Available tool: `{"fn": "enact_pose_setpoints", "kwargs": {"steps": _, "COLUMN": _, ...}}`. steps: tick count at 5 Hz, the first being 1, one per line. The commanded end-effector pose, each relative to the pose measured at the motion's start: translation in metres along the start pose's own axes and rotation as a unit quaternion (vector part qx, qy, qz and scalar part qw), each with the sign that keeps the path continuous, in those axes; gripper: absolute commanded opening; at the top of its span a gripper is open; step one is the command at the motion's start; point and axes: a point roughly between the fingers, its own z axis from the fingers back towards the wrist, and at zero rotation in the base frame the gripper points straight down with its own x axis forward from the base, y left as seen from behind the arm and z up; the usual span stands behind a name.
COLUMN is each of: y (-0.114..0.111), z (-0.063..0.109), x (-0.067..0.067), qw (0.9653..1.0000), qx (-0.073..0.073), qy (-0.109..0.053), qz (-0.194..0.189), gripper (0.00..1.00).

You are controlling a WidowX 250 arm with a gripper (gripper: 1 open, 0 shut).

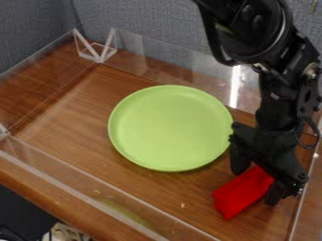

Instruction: Put the red object on the right side

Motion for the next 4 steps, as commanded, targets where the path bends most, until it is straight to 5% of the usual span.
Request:
{"fn": "enact_pose_setpoints", "kwargs": {"steps": 1, "y": -0.008, "z": 0.048, "x": 0.016, "qw": 0.9984, "qx": 0.006, "qy": -0.053, "qz": -0.018, "gripper": 1.00}}
{"fn": "enact_pose_setpoints", "kwargs": {"steps": 3, "y": -0.013, "z": 0.124, "x": 0.019, "qw": 0.9947, "qx": 0.039, "qy": -0.093, "qz": -0.021, "gripper": 1.00}}
{"fn": "enact_pose_setpoints", "kwargs": {"steps": 4, "y": -0.012, "z": 0.138, "x": -0.005, "qw": 0.9950, "qx": 0.039, "qy": -0.091, "qz": -0.006, "gripper": 1.00}}
